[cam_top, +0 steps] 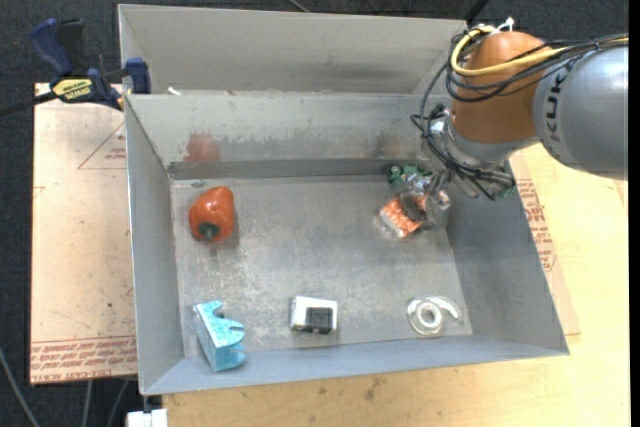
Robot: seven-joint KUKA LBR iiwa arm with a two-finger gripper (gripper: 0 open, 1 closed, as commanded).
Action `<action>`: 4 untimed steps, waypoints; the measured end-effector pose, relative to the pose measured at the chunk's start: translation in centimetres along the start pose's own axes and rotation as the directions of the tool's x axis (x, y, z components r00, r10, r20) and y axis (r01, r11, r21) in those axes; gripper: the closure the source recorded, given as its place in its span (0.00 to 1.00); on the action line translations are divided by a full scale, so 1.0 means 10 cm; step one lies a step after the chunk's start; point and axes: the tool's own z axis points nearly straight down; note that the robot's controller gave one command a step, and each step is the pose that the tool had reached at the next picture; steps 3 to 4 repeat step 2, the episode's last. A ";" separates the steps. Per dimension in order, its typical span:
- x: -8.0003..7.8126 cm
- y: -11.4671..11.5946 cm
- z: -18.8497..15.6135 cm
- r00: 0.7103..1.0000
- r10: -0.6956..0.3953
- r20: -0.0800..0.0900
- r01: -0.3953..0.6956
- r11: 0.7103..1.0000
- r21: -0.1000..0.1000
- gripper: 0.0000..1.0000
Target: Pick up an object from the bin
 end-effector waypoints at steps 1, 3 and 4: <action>0.00 0.00 0.00 1.000 0.000 0.000 0.000 1.000 0.000 1.00; 0.04 0.04 -0.14 0.984 -0.179 -0.001 0.179 0.984 0.000 1.00; 0.04 0.04 -0.14 0.984 -0.179 -0.001 0.179 0.984 0.000 1.00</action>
Offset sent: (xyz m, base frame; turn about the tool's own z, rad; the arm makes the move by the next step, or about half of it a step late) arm -0.0264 -0.0036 0.0810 -0.8793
